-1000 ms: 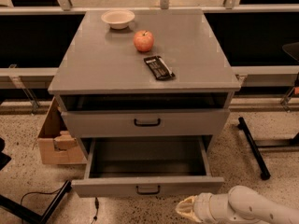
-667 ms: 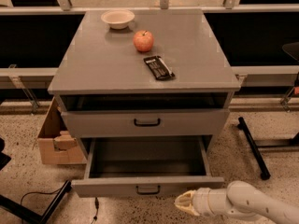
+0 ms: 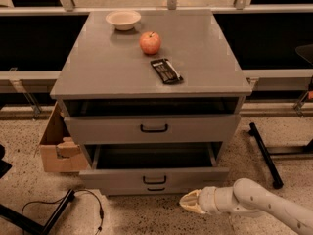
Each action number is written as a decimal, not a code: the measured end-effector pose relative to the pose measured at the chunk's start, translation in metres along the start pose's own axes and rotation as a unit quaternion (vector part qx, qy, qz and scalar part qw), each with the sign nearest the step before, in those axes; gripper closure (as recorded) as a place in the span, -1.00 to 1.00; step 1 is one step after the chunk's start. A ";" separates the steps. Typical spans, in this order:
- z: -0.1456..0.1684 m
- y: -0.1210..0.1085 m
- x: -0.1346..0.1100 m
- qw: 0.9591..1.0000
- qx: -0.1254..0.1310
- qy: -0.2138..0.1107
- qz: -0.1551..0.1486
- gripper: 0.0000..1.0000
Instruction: Close middle drawer
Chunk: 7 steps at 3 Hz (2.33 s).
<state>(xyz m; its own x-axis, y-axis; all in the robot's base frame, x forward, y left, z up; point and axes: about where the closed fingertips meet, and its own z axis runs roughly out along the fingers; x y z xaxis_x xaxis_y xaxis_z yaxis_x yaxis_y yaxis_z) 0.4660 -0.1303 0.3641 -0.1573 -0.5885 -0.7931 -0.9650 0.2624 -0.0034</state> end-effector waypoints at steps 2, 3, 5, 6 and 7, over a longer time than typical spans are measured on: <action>-0.001 -0.080 -0.025 0.999 0.008 -0.025 -0.039 1.00; -0.001 -0.082 -0.026 0.999 0.008 -0.025 -0.040 0.48; -0.004 -0.114 -0.035 0.998 0.016 -0.026 -0.051 -0.42; 0.000 -0.112 -0.036 0.998 0.013 -0.027 -0.051 -1.00; 0.000 -0.112 -0.036 0.998 0.013 -0.027 -0.051 -1.00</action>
Offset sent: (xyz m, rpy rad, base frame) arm 0.1554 -0.0195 0.0447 0.0468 -0.1665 0.0578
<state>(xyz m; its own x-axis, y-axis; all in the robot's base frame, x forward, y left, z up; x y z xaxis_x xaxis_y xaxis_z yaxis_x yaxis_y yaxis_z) 0.5798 -0.1383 0.3935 -0.0460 -0.5711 -0.8196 -0.9695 0.2231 -0.1011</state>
